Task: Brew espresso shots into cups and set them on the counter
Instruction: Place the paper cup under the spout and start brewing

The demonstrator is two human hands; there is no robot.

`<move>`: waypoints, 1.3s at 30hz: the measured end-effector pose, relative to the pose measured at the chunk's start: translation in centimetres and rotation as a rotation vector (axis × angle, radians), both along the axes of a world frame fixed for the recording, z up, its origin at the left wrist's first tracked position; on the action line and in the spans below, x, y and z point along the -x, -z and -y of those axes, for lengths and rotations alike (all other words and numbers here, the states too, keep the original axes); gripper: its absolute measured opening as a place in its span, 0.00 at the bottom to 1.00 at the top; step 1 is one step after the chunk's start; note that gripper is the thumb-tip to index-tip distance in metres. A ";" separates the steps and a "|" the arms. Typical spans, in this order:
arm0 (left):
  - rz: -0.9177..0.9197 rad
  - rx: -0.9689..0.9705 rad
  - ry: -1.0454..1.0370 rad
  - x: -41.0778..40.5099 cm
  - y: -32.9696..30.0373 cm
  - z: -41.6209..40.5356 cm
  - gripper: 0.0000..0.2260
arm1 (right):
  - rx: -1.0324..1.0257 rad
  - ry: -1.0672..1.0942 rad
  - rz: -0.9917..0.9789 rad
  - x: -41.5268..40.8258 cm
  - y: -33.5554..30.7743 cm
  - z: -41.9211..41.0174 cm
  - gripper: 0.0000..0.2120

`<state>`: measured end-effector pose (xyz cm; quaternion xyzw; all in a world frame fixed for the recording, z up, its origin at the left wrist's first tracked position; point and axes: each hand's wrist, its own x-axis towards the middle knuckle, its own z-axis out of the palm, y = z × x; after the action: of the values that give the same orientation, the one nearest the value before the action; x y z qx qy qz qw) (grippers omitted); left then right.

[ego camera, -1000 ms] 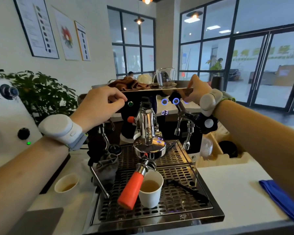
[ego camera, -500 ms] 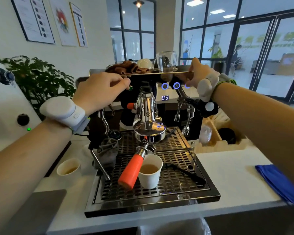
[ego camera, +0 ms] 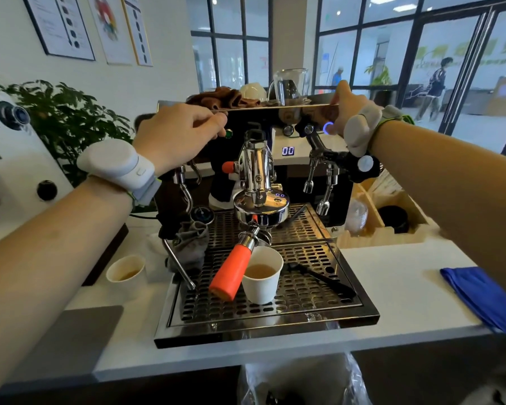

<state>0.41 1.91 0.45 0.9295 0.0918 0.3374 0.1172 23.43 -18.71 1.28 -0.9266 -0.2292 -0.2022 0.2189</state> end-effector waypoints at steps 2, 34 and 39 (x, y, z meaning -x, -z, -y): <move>-0.004 -0.006 -0.011 -0.1 0.0 0.0 0.17 | 0.003 -0.001 -0.009 0.1 0.0 0.1 0.18; -0.044 -0.016 -0.020 -0.2 0.2 -0.2 0.17 | 0.007 -0.026 -0.034 1.8 -0.4 0.4 0.11; -0.045 -0.023 -0.023 -0.2 0.2 -0.3 0.18 | -0.001 -0.020 -0.040 1.9 -0.4 0.3 0.16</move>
<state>0.63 2.19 0.29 0.9371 0.1009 0.3186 0.1004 21.58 -18.97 1.66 -0.9281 -0.2339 -0.1818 0.2256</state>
